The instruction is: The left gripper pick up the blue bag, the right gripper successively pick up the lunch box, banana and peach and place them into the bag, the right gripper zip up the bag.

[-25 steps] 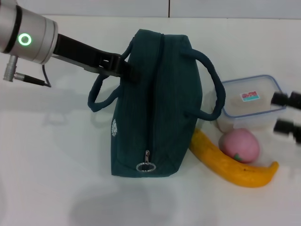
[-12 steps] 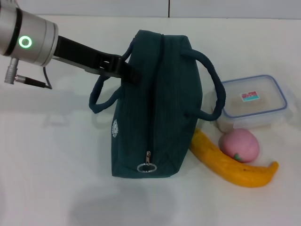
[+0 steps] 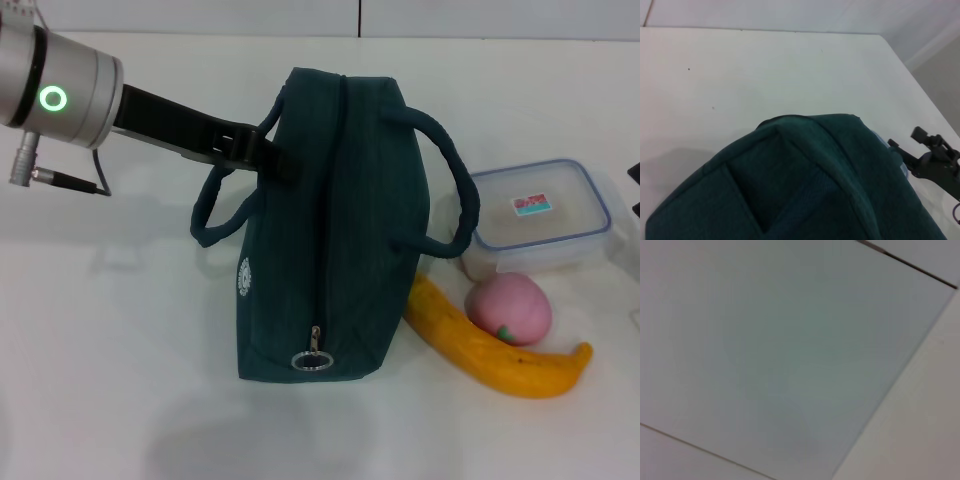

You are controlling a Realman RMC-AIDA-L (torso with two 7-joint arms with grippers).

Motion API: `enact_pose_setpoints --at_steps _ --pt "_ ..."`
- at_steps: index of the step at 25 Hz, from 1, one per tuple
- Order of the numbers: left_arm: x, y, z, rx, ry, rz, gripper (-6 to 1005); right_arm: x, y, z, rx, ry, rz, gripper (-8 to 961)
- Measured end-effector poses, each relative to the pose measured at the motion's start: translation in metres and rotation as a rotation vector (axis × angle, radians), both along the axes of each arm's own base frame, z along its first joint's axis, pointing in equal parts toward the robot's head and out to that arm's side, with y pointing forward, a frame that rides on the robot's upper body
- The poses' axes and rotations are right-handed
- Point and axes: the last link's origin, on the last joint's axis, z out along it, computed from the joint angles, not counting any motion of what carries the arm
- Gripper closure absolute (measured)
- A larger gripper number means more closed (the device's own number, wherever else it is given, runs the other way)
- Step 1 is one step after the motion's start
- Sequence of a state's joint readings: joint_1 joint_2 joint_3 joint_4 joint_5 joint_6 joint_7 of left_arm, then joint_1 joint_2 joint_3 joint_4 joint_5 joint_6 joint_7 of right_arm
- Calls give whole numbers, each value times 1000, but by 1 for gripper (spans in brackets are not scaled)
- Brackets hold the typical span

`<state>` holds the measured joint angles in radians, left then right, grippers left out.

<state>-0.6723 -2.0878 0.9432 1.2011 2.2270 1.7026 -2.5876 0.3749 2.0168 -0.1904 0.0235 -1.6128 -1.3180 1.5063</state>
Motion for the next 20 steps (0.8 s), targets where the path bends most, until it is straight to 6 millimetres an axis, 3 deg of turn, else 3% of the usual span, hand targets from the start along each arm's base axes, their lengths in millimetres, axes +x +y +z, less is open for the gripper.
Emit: enact_pose_setpoints --at_steps 20 --pt "0 -3 -4 -16 1 -11 965 -14 14 -19 -93 -29 31 118"
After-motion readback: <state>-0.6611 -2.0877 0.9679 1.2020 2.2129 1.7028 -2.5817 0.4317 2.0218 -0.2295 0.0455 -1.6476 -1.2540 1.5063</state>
